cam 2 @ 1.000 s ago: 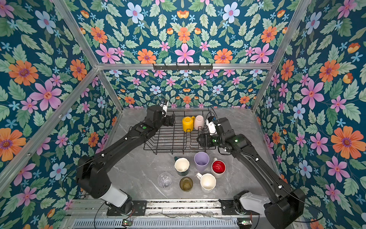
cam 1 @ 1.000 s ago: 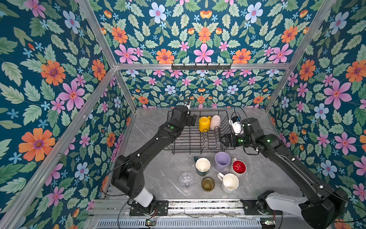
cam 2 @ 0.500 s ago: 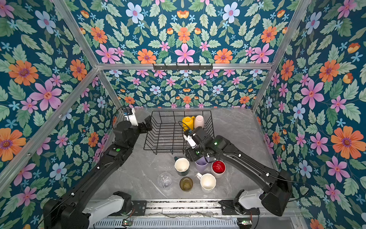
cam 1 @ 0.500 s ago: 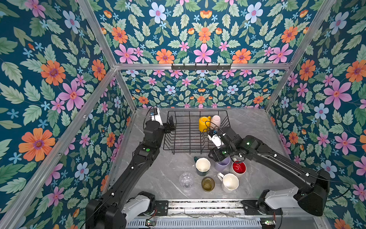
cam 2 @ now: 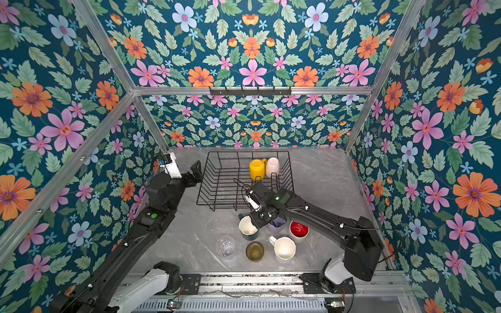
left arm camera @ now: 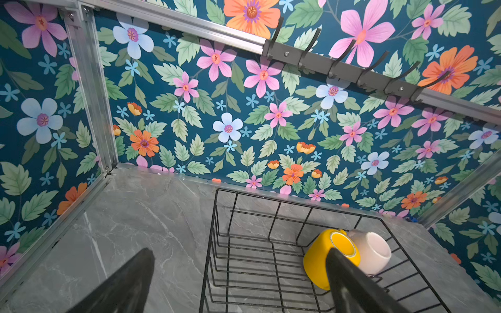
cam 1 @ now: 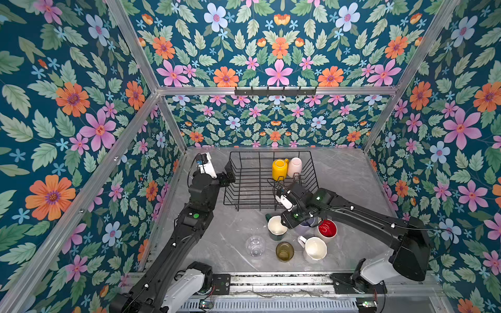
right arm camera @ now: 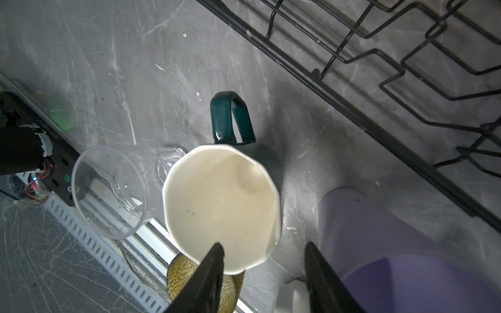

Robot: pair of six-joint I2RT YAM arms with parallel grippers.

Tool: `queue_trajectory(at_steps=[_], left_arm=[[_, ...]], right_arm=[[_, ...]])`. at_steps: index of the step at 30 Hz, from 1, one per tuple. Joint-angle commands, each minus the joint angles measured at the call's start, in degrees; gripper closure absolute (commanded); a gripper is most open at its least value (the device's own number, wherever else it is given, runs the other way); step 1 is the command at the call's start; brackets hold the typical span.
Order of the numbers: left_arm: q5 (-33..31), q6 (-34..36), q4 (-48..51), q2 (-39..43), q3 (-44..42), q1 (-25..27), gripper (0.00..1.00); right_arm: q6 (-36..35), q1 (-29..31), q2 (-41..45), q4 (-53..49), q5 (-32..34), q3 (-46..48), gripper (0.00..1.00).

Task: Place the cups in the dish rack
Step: 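Grasp the dark green mug's rim with the right gripper and lift it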

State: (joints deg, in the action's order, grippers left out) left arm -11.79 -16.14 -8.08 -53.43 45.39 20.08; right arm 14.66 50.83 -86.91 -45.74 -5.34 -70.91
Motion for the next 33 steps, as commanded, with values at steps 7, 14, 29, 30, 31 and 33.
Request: queue_trajectory(at_steps=[7, 14, 29, 30, 31, 33], left_arm=[[-0.84, 0.40, -0.19, 2.45, -0.49, -0.18, 0.01], [-0.95, 0.98, 0.08, 3.24, -0.62, -0.34, 0.01], [-1.70, 1.31, 0.21, 4.81, -1.10, -0.56, 0.01], [-1.67, 1.21, 0.25, 4.93, -1.16, -0.59, 0.01], [-1.66, 1.14, 0.25, 5.07, -1.17, -0.57, 0.01], [-2.01, 0.97, 0.08, 5.24, -1.25, -0.57, 0.01]], right_arm=[[0.86, 1.63, -4.32, 1.91, 6.16, -1.93, 0.54], [0.71, 2.06, -7.56, 3.09, 7.22, -2.89, 0.59], [-3.49, 3.74, -11.69, 4.28, 9.80, -3.94, 0.84], [-3.73, 3.74, -11.59, 4.04, 10.03, -4.12, 0.85], [-3.84, 3.73, -11.40, 3.84, 10.34, -4.35, 0.87], [-4.36, 3.73, -11.11, 3.62, 10.69, -4.71, 0.93]])
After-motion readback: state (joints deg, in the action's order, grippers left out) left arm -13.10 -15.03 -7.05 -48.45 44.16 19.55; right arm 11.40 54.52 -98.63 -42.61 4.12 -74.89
